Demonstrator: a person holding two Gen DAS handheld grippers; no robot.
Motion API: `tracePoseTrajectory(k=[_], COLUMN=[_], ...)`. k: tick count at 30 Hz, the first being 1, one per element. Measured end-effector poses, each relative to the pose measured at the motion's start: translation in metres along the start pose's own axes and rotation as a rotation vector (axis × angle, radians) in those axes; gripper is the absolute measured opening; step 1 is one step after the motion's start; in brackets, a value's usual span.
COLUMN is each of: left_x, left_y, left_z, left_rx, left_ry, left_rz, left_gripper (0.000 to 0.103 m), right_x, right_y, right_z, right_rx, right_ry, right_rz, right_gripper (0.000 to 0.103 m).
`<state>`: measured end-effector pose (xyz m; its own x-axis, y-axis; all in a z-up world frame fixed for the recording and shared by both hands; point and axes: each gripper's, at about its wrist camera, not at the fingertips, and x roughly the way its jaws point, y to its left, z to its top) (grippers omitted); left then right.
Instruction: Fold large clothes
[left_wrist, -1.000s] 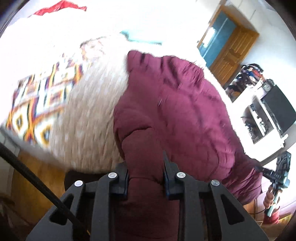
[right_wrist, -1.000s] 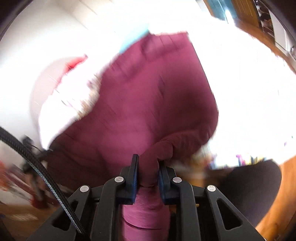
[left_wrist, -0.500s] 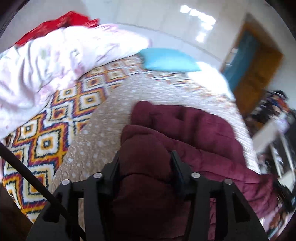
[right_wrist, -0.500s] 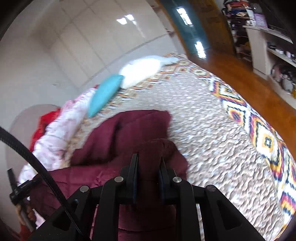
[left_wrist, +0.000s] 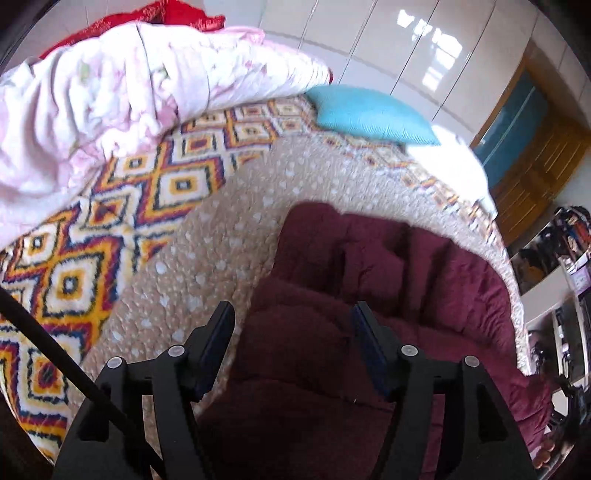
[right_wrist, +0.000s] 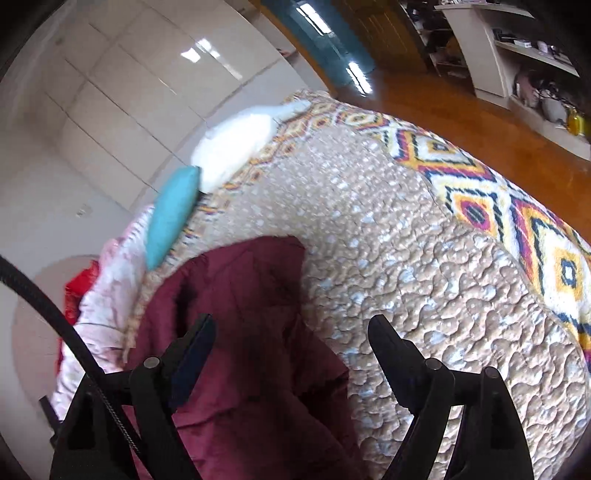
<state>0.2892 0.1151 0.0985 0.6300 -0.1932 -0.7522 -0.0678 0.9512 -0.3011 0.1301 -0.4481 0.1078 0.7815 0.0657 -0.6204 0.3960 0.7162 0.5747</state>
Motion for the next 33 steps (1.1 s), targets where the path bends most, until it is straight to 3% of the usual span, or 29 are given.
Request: tracePoseTrajectory(k=[4,7,10,12,13,19,22,26,29,33], left_x=[-0.015,-0.034,-0.062,-0.078,-0.087,-0.125,-0.136,-0.138,-0.135,-0.132], left_y=[0.002,0.004,0.002,0.001,0.001,0.011,0.016,0.021,0.022,0.017], left_z=[0.001,-0.004,-0.015,-0.025,-0.032,-0.083,-0.112,-0.14,-0.154,-0.172], left_rx=[0.009,0.019,0.071,0.111,0.131,0.212,0.252,0.305,0.347,0.425], left_ry=[-0.015,-0.032,-0.068,-0.09,-0.1,-0.121,-0.15,-0.184,-0.202,-0.246], left_rz=[0.013,0.003,0.013,0.025,0.032,0.027,0.02,0.024,0.044,0.075], left_gripper=[0.067,0.067,0.067,0.067,0.067,0.067,0.068,0.069,0.07,0.07], right_x=[-0.056,-0.089,-0.1,-0.097,-0.093,-0.04,0.0,0.022,0.025,0.058], right_y=[0.005,0.009,0.024,0.036,0.043,0.103,0.132,0.175,0.213,0.254], right_z=[-0.008,-0.033,-0.076,-0.108,-0.126,-0.221,-0.255,-0.252,-0.216,-0.161], right_rx=[-0.082,-0.166,-0.299,-0.372,-0.402,-0.605,-0.671,-0.754,-0.762,-0.758], right_ry=[-0.055,-0.043,0.043,0.108,0.138,0.306,0.382,0.365,0.305,0.26], right_rz=[0.033,0.026,-0.009,-0.012,0.001,0.099,0.102,0.084,0.106,0.052], right_gripper=[0.088,0.087,0.06,0.038,0.035,0.034,0.033,0.031,0.031,0.031])
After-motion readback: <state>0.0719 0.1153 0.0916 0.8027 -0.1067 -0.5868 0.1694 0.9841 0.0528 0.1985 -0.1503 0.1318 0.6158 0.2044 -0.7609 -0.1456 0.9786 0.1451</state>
